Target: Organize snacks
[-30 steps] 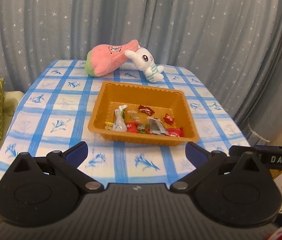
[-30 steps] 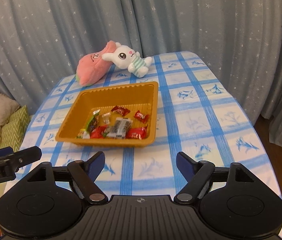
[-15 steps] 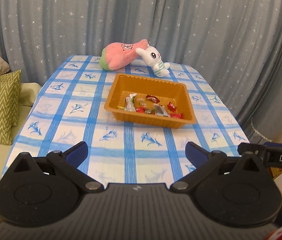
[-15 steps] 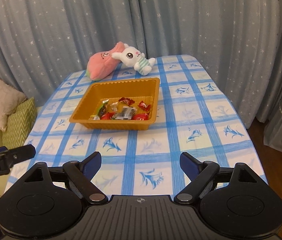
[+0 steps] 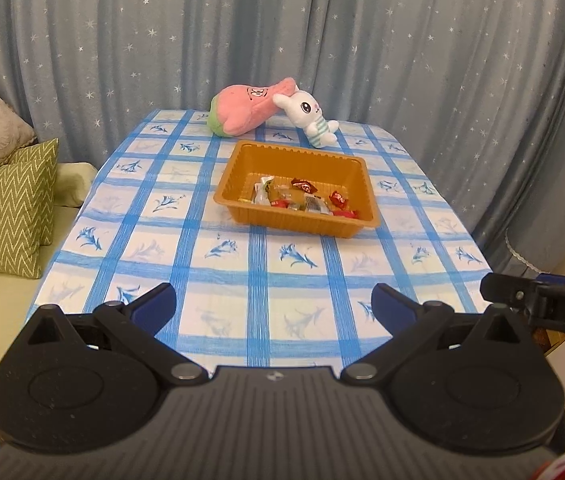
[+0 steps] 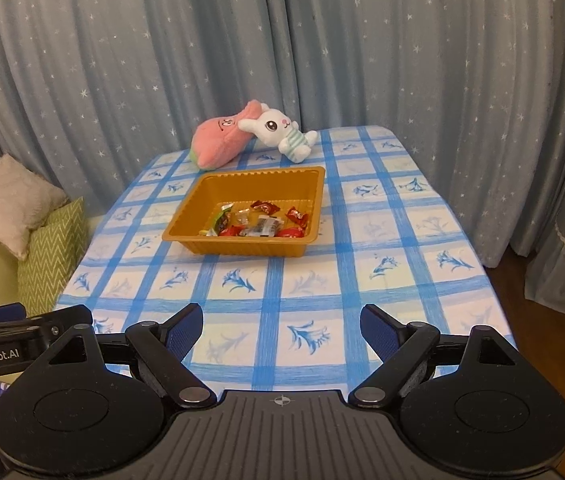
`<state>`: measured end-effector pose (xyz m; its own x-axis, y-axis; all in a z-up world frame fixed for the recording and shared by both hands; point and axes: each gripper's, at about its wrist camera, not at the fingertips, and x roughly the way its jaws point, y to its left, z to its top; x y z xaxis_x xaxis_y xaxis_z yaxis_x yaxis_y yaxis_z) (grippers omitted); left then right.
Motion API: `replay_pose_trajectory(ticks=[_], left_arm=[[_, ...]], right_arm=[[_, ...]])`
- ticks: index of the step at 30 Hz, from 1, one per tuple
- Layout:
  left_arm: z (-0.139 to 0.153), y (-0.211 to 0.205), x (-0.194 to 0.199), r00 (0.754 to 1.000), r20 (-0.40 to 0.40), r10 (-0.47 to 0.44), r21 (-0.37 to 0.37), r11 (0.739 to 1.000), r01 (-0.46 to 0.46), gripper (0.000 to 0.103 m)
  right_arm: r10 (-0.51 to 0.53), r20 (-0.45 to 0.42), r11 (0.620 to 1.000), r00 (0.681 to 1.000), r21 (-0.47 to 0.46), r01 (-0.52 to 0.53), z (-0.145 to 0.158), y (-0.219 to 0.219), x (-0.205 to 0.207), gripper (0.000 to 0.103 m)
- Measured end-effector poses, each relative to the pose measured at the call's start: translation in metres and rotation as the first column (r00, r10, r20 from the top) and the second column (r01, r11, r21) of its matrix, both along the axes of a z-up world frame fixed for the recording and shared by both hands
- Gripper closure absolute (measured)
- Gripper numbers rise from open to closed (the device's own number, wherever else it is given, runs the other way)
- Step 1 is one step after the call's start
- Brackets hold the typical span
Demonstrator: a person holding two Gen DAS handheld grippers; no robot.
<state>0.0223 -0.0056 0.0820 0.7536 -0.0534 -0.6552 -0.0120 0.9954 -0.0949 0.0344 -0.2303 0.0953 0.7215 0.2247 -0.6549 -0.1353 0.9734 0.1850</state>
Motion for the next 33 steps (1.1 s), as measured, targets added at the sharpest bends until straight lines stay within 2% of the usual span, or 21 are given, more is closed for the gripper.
replay_pose_trajectory(ticks=[12, 33], left_arm=[[0.003, -0.005, -0.024, 1.0, 0.014, 0.006, 0.015, 1.0, -0.006, 0.0], [0.006, -0.007, -0.029, 1.0, 0.024, 0.0, 0.018, 1.0, -0.001, 0.0]], right_arm=[[0.012, 0.022, 1.0, 1.0, -0.026, -0.011, 0.008, -0.006, -0.034, 0.018], [0.014, 0.025, 1.0, 1.0, -0.024, -0.013, 0.01, -0.004, -0.04, 0.018]])
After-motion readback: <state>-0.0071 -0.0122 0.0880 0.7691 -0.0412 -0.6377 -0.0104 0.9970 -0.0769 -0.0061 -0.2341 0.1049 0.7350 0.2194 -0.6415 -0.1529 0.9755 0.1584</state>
